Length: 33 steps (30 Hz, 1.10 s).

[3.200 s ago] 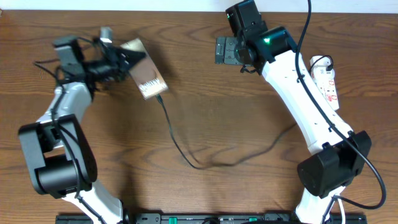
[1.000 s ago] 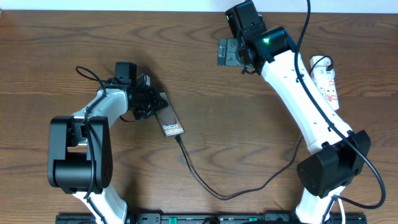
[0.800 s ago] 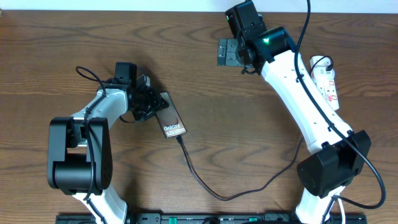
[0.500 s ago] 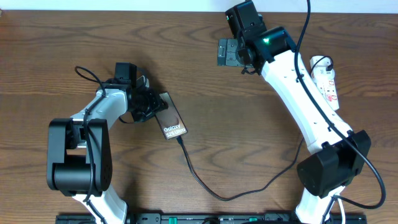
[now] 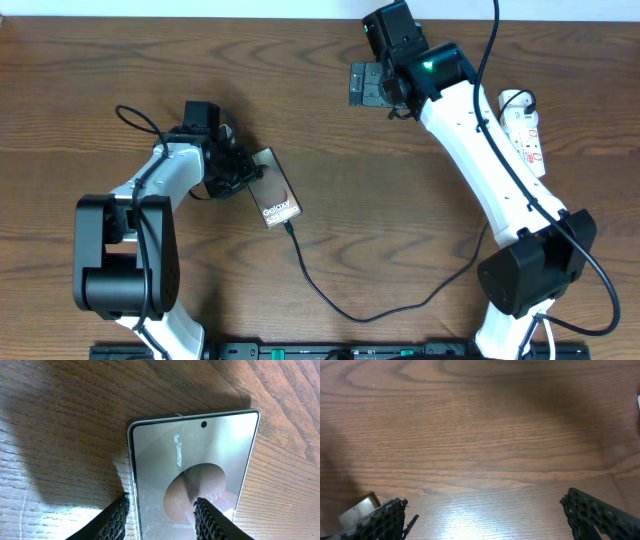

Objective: Plug charger to phone and switch on socket

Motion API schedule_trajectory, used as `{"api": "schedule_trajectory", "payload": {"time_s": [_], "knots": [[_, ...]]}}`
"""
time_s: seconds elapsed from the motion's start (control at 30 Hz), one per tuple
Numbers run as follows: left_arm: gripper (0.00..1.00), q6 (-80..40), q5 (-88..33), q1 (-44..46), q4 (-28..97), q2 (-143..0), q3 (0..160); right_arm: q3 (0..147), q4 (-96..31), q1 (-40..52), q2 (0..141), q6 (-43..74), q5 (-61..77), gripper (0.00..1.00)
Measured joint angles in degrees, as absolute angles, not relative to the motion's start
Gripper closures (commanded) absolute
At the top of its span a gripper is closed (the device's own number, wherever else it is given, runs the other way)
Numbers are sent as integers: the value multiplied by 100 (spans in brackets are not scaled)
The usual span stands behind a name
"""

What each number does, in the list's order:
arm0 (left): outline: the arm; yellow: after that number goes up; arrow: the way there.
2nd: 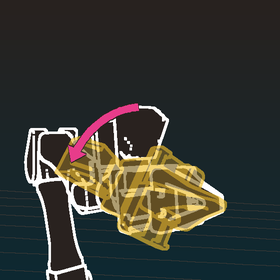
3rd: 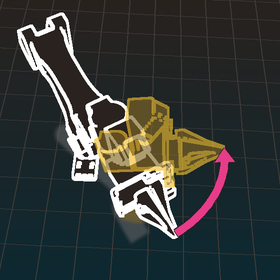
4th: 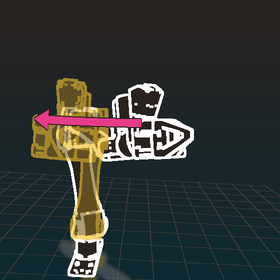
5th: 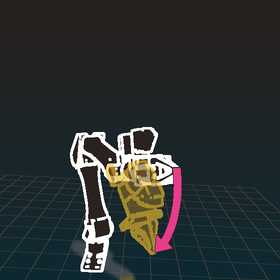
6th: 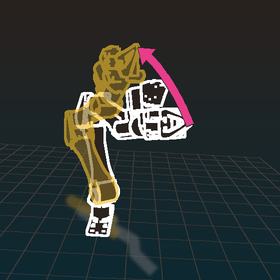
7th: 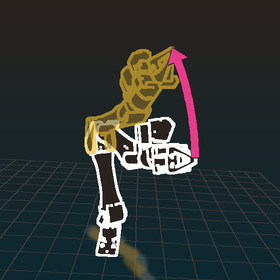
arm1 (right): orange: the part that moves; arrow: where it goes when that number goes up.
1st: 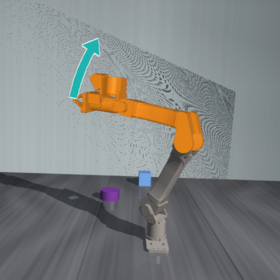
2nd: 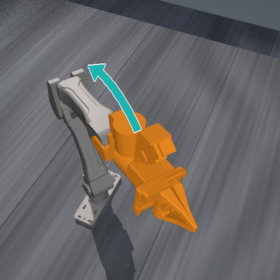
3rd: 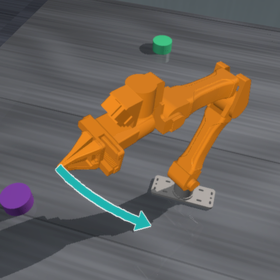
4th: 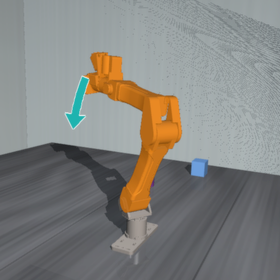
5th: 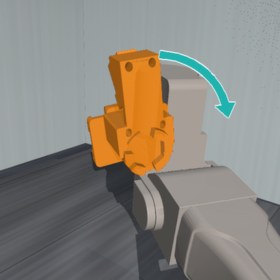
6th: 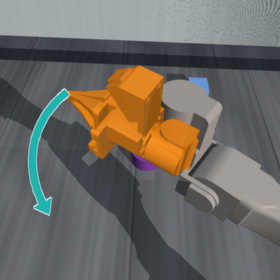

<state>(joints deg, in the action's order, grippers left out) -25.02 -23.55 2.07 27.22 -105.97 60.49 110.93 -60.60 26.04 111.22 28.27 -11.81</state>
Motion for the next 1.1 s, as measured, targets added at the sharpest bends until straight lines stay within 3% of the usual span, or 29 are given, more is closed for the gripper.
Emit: {"api": "schedule_trajectory", "payload": {"time_s": [0.2, 0.3, 0.67, 1.1], "knots": [[26, -2443, -2078, 233, 2724, -10558, 6104, 11093, -6062, 2604, 11122, 2827, -1179, 1], [19, -2349, -1719, 242, 2829, -10532, 6171, 11093, -6066, 2606, 11122, 2827, -1179, 1], [16, -1629, -744, 231, 3721, -10451, 6930, 11093, -6101, 2606, 11122, 2827, -1179, 1], [14, -882, 51, 478, 4311, -8877, 7832, 11093, -6093, 2604, 11122, 2827, -1055, 1]]}}
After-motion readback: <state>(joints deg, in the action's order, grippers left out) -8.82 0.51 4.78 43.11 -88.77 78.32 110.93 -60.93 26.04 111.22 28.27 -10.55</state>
